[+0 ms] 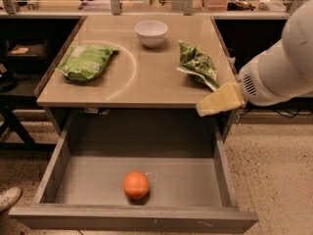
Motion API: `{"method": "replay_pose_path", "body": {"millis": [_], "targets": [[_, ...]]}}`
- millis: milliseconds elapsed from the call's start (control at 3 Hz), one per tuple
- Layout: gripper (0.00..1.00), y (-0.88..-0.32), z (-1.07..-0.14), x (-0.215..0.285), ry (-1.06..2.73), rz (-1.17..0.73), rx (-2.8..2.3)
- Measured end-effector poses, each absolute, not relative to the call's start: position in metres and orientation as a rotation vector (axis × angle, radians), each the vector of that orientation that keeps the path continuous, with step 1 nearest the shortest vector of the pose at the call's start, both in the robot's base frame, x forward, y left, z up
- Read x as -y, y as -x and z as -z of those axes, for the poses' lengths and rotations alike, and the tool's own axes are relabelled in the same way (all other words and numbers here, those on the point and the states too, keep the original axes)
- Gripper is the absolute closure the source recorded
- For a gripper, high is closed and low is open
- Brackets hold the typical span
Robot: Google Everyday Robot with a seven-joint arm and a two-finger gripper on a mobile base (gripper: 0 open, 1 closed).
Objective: Place orange into top drawer
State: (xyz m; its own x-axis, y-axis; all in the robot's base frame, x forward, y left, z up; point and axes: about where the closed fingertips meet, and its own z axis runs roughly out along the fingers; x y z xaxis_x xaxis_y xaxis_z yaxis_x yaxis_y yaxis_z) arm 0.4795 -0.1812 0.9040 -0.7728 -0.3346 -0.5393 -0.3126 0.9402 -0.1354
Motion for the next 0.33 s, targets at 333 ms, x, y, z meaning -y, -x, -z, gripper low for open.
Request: {"method": "replay_pose_path", "body": {"millis": [333], "targets": [[0.0,-0.4747,-0.9573,0.2205,0.34,0.187,-2.517]]}}
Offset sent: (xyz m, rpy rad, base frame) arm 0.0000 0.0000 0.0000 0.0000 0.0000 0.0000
